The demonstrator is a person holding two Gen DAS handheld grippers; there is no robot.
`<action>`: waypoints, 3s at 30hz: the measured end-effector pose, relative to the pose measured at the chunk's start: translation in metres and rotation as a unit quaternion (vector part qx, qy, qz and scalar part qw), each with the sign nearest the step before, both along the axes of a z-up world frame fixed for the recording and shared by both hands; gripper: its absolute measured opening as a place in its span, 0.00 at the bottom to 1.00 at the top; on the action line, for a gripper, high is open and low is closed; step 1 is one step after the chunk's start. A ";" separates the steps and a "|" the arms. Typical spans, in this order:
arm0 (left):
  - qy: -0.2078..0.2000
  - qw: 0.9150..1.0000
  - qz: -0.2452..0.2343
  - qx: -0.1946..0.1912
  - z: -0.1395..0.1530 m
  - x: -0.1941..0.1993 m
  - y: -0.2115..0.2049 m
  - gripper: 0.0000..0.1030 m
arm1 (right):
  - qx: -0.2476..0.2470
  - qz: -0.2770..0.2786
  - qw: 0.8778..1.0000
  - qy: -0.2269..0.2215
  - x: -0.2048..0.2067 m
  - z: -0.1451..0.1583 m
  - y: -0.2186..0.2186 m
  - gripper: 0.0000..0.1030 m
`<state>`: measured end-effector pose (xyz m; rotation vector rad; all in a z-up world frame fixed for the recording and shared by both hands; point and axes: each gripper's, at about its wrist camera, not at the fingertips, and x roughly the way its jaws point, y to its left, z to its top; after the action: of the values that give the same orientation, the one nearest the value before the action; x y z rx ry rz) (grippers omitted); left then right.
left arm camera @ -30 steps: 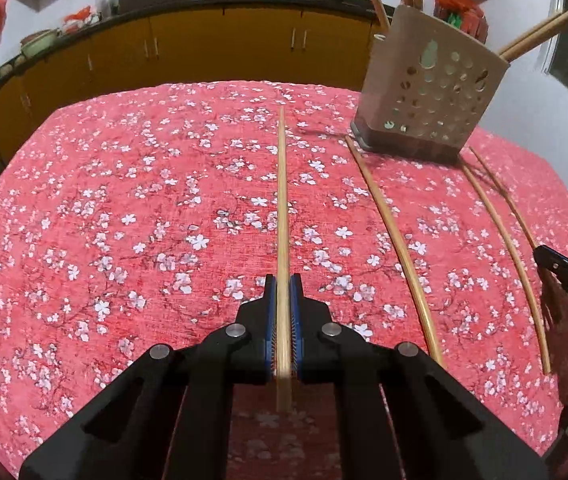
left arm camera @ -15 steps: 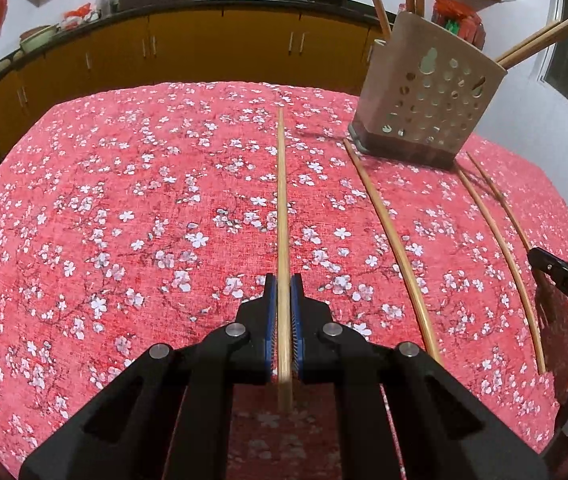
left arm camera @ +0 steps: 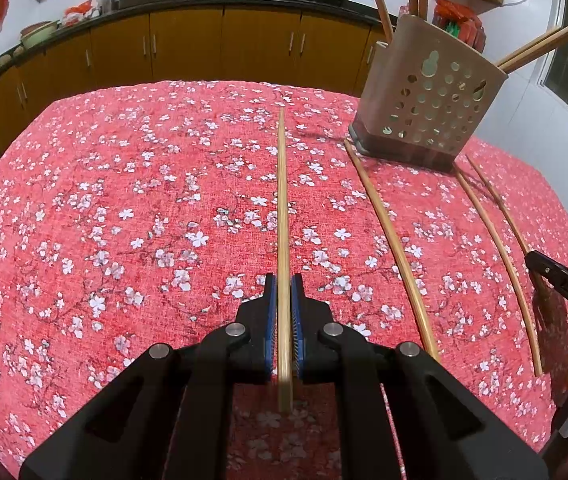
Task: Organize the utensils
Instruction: 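Raise the left tool's chopstick above the caddy while the right tool lifts its chopstick, then open the left tool to drop its chopstick into the caddy while the right tool releases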
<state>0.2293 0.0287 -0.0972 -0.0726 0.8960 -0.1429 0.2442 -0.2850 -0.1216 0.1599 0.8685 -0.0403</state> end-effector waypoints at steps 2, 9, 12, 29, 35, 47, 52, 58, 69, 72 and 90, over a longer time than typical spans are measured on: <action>0.000 1.000 0.001 -0.001 0.000 0.000 0.001 0.09 | 0.000 0.000 1.000 0.000 0.000 0.000 0.000 0.09; -0.001 1.000 0.003 0.010 0.001 -0.004 -0.003 0.09 | -0.008 -0.003 1.000 0.002 -0.007 0.000 0.004 0.09; -0.001 1.000 0.003 0.015 0.002 -0.010 -0.006 0.09 | -0.004 -0.004 1.000 0.001 -0.011 -0.001 0.003 0.09; -0.054 0.999 -0.007 0.000 0.055 -0.021 0.000 0.07 | 0.004 -0.011 0.995 -0.096 -0.034 0.069 -0.010 0.07; -0.111 0.994 -0.004 -0.021 0.094 -0.026 0.001 0.07 | 0.005 -0.012 0.989 -0.146 -0.040 0.102 -0.009 0.07; -0.173 0.983 0.004 -0.057 0.138 -0.029 0.003 0.07 | 0.004 -0.016 0.980 -0.199 -0.049 0.134 -0.008 0.07; -0.184 0.981 0.003 -0.054 0.147 -0.027 0.006 0.07 | 0.008 -0.009 0.977 -0.212 -0.050 0.146 -0.007 0.07; -0.224 0.973 -0.005 -0.050 0.181 -0.022 0.004 0.07 | 0.037 0.018 0.964 -0.262 -0.052 0.193 -0.002 0.07; -0.306 0.950 -0.024 -0.060 0.251 -0.003 -0.033 0.07 | 0.048 0.060 0.942 -0.326 -0.031 0.252 0.029 0.07; -0.334 0.940 -0.015 -0.065 0.269 0.007 -0.044 0.07 | 0.045 0.062 0.942 -0.326 -0.017 0.256 0.034 0.07; -0.340 0.936 0.039 -0.079 0.243 0.070 -0.070 0.07 | 0.052 0.038 0.937 -0.344 0.040 0.262 0.027 0.07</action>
<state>0.2997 -0.0411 0.1454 -0.1960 0.1874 -0.1525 0.2840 -0.2577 0.1409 0.2206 0.1749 0.1294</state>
